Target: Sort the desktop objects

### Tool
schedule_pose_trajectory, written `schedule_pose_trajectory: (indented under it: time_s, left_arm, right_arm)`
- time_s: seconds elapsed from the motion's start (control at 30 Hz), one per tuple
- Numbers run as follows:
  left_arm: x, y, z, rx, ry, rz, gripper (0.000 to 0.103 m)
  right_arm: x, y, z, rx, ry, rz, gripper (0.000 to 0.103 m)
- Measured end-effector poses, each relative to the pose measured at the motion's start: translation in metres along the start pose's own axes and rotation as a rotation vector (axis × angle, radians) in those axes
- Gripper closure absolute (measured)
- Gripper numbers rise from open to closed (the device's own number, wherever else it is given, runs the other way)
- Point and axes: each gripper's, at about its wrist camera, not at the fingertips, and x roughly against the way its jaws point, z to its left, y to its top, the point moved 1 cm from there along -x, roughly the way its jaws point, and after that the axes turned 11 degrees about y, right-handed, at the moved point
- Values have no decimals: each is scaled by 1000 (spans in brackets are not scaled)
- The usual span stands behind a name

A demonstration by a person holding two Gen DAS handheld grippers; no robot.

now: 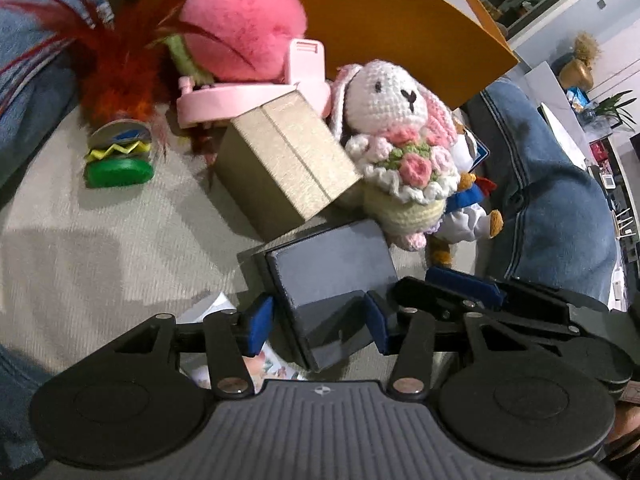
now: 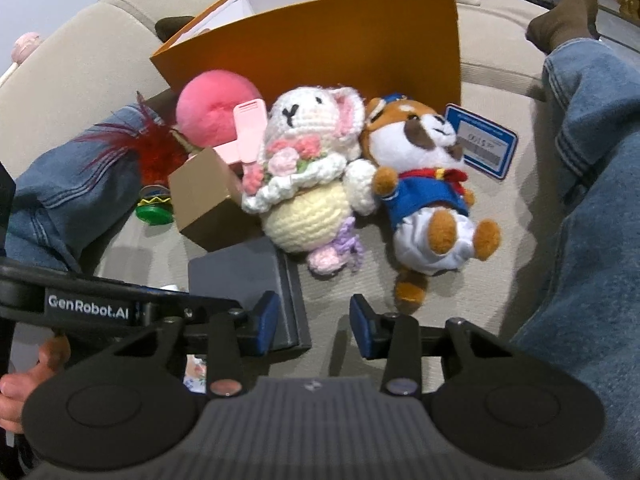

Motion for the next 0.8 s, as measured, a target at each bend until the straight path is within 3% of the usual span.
schedule_pose_trajectory:
  time_s: [0.17, 0.23, 0.47, 0.57, 0.73, 0.8]
  left_arm:
    - [-3, 1, -2, 23, -10, 7, 44]
    - [-4, 2, -2, 31, 0, 9, 36]
    - [-18, 5, -10, 43, -40, 33, 22]
    - [-16, 6, -7, 74, -53, 31, 32]
    - [-4, 4, -3, 96, -56, -12, 63]
    - [1, 3, -7, 78, -46, -32, 69]
  right_arm:
    - [2, 2, 0, 1, -6, -11, 64]
    - [2, 2, -1, 3, -38, -14, 76]
    - [-9, 0, -8, -29, -34, 36, 79]
    - [-4, 2, -4, -14, -49, 10, 79]
    - [-1, 3, -1, 3, -36, -1, 80]
    - [-5, 2, 1, 9, -45, 10, 83]
